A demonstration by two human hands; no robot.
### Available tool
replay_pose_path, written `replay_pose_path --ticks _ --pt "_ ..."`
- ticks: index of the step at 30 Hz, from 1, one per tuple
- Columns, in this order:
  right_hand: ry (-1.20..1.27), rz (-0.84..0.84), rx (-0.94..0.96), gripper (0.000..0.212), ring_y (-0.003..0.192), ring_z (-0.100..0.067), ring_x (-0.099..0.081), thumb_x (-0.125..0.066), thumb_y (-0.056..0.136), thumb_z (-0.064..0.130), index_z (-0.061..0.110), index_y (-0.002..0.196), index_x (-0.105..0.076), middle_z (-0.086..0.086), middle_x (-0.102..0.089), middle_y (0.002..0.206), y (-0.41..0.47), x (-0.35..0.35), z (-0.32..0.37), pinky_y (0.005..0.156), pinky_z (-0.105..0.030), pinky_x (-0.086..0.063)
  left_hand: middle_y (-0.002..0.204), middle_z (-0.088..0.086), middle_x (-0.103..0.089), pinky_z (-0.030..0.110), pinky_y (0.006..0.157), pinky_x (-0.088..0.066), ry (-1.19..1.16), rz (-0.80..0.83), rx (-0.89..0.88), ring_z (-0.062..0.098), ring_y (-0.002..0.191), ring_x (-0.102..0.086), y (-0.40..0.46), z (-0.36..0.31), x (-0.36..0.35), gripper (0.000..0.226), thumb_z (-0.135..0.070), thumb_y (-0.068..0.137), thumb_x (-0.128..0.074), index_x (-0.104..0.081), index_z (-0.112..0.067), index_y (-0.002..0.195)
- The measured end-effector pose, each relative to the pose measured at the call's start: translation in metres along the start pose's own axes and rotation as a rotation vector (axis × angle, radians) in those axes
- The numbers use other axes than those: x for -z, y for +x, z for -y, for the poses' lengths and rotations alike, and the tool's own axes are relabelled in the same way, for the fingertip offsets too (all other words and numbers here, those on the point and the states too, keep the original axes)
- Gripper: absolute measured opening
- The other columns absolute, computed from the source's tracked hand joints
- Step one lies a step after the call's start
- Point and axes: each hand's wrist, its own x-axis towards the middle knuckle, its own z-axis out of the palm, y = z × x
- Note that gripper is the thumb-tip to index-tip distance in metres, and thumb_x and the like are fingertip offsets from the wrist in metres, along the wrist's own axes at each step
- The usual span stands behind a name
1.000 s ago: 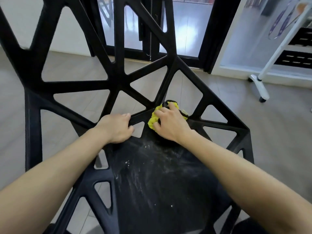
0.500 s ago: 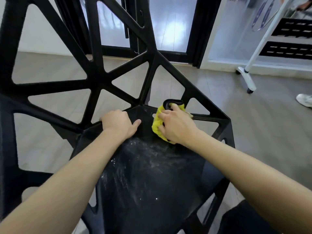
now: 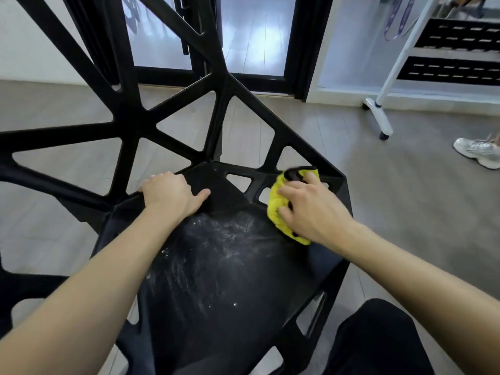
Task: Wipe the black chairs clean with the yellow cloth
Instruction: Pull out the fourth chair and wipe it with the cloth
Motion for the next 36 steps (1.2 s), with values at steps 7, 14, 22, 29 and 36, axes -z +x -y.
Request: replay_pose_path --ticks 7,14,22,29,36 --pt "-0.093 -0.038 -0.089 0.030 0.095 -0.036 -0.056 -0.054 0.095 0.036 0.012 0.094 -0.071 -0.014 -0.068 0.096 0.042 -0.010 0.021 0.090 -0.048 -0.050 0.105 0.010 -0.069 0.051 0.092 -0.060 0.009 0.045 -0.040 0.037 0.103 -0.068 0.013 -0.002 0.001 0.094 -0.094 0.088 -0.025 -0.076 -0.016 0.103" --pt "0.192 -0.082 -0.075 0.037 0.110 -0.030 -0.049 -0.047 0.090 0.034 0.021 0.105 -0.078 0.004 -0.072 0.110 -0.046 -0.007 -0.011 0.096 -0.046 -0.050 0.099 0.007 -0.071 0.043 0.084 -0.060 -0.179 -0.162 -0.226 0.034 0.096 -0.069 0.000 -0.022 0.022 0.046 -0.058 0.096 -0.066 -0.074 -0.015 0.105" --pt "0.388 -0.155 -0.055 0.035 0.119 -0.029 -0.050 -0.057 0.092 0.031 0.024 0.119 -0.077 0.005 -0.070 0.125 -0.061 -0.015 -0.007 0.107 -0.042 -0.047 0.121 0.014 -0.069 0.047 0.097 -0.051 -0.482 0.116 -0.452 0.037 0.116 -0.062 -0.011 -0.098 0.020 0.042 -0.043 0.107 -0.031 -0.064 -0.019 0.095" --pt "0.420 -0.421 -0.424 0.037 0.115 -0.036 -0.046 -0.056 0.093 0.026 0.024 0.123 -0.077 0.002 -0.064 0.134 -0.010 -0.014 -0.078 0.103 -0.049 -0.048 0.129 0.010 -0.069 0.047 0.117 -0.041 -0.416 0.069 -0.488 0.030 0.138 -0.049 -0.002 -0.101 0.007 0.049 -0.041 0.110 -0.029 -0.069 -0.013 0.107" --pt "0.749 -0.230 -0.266 0.044 0.116 -0.015 -0.054 -0.055 0.082 0.032 0.032 0.120 -0.079 0.017 -0.071 0.119 -0.102 -0.003 -0.031 0.104 -0.024 -0.041 0.140 0.010 -0.063 0.051 0.110 -0.047 -0.442 0.166 -0.437 0.031 0.136 -0.053 -0.004 -0.099 0.011 0.059 -0.052 0.098 -0.025 -0.065 -0.016 0.119"
